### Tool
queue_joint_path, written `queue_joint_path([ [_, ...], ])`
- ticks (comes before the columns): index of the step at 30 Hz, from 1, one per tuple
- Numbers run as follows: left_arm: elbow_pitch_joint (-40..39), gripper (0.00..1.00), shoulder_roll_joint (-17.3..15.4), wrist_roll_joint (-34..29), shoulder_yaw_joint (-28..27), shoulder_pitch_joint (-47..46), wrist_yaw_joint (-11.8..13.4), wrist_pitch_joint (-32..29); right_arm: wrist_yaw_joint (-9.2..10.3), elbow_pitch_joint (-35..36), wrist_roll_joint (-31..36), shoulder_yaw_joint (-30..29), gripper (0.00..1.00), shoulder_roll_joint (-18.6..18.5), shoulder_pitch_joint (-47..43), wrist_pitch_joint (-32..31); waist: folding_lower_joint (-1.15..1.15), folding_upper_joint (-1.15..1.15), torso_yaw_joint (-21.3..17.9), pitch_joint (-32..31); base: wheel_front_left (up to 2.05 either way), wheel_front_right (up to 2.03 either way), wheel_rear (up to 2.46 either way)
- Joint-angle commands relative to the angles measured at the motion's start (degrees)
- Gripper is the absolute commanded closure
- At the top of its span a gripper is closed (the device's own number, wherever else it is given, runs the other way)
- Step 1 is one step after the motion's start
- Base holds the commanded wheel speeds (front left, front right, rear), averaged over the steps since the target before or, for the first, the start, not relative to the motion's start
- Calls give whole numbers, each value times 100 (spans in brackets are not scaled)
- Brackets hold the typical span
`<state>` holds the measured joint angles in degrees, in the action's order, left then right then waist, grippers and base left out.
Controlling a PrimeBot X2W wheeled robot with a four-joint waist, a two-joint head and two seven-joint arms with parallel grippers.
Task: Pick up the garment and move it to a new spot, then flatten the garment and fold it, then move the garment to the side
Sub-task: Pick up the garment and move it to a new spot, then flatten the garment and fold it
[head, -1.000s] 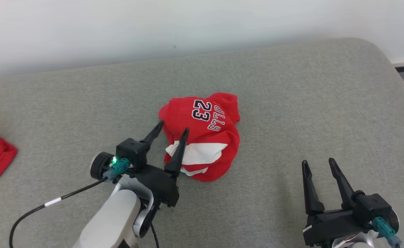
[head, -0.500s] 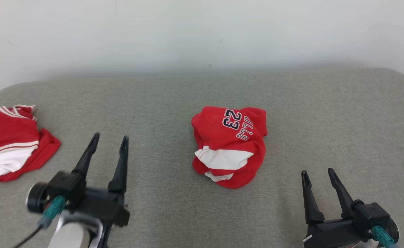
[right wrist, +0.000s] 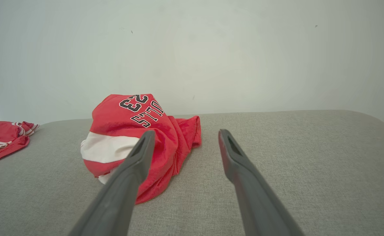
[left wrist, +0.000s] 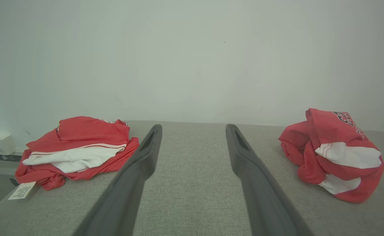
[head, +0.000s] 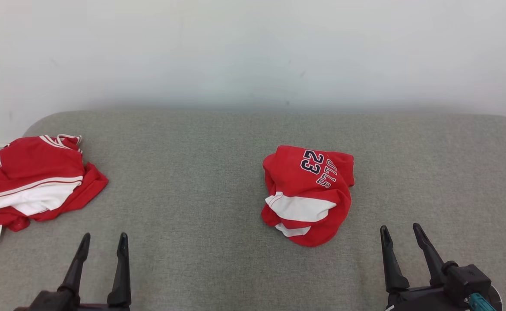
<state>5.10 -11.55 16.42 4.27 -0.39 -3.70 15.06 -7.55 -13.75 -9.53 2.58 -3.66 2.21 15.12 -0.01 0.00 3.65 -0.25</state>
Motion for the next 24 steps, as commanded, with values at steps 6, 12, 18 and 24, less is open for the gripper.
queue_joint_path([
  [6, -139, 0, 319, -183, -327, 301, -163, 17, 12, 26, -49, 13, 0, -4, -136, 5, 1, 0, 99, -80, 0, 0, 0],
  [12, -112, 0, 458, -290, -454, 371, -268, 17, 12, 32, -51, 26, 0, 12, -169, 5, 1, 0, 114, -82, 0, 0, 0],
  [18, -89, 0, 530, -394, -538, 360, -329, 17, 12, -5, -80, 52, 0, 21, -172, 5, 1, 0, 93, -90, 0, 0, 0],
  [24, -56, 0, 560, -462, -579, 331, -374, 17, 12, -29, -102, 59, 0, 19, -151, 5, 1, 0, 67, -77, 0, 0, 0],
])
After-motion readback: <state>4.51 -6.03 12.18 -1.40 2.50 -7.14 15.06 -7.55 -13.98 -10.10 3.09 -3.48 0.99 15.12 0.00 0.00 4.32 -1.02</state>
